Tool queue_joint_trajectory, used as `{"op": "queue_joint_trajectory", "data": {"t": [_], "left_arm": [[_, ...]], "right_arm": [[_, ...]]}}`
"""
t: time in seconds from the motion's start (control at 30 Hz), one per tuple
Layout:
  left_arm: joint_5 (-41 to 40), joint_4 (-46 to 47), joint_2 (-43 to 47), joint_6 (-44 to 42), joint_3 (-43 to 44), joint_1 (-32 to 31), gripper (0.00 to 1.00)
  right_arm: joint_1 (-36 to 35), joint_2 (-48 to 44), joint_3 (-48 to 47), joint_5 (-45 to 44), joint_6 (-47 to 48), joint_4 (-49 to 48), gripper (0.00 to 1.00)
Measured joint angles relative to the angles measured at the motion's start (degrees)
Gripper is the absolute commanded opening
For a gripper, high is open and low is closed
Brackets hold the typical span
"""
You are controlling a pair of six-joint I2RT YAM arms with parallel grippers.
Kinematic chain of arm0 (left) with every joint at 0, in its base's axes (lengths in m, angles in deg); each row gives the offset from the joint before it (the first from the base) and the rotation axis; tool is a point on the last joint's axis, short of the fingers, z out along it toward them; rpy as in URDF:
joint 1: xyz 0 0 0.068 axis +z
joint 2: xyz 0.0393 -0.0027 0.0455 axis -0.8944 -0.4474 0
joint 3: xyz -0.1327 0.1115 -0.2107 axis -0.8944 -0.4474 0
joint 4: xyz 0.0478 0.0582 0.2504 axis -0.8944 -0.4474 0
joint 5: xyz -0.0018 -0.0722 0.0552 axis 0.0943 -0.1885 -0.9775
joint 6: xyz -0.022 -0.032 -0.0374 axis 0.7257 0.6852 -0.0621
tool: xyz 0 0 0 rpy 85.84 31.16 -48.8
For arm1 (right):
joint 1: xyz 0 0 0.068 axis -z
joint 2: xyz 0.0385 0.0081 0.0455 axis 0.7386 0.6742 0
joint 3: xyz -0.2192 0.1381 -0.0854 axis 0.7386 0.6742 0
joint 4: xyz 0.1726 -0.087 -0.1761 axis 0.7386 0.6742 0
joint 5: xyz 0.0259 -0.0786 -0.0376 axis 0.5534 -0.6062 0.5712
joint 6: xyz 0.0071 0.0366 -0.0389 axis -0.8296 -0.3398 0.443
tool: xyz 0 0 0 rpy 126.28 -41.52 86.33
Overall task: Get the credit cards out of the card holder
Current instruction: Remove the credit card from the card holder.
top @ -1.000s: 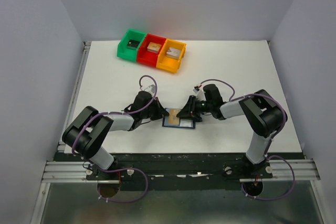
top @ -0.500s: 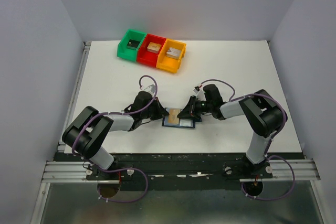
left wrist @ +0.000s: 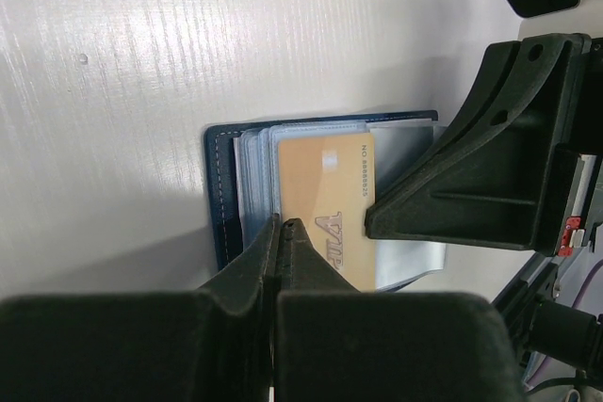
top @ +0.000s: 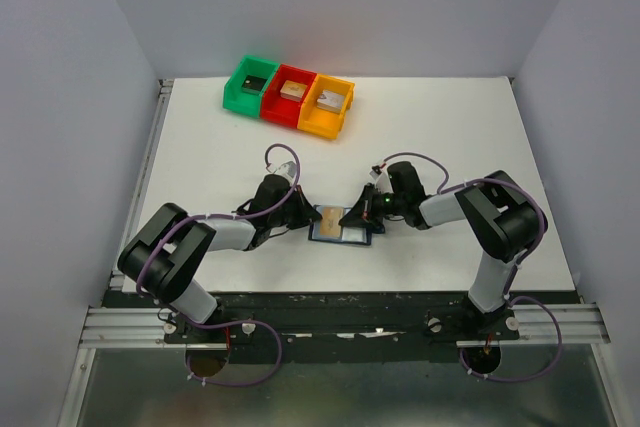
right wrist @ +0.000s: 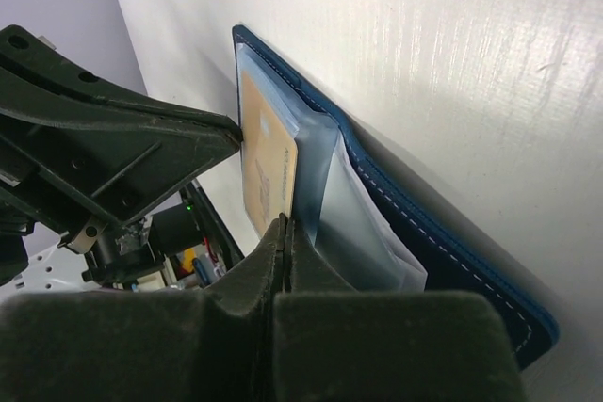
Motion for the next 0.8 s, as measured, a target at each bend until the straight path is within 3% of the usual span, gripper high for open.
{"op": "queue_joint_trajectory", "data": {"t": [0.37, 0.53, 0.8], "left_arm": [[-0.9, -0.2, 1.31, 0.48, -1.16, -0.63, 0.0], [-0.96, -0.13, 1.68, 0.74, -1.6, -0.68, 0.0], [-0.98, -0.09, 1.68, 0.85, -1.6, -1.2, 0.0]], "right_arm": [[0.0, -0.44, 0.72, 0.02, -0.15, -0.94, 0.01], [0.0, -0.44, 0.96, 0.07, -1.18, -2.1, 0.29], [0.17, -0.31, 1.95, 0.94, -4.35, -6.6, 0.38]]}}
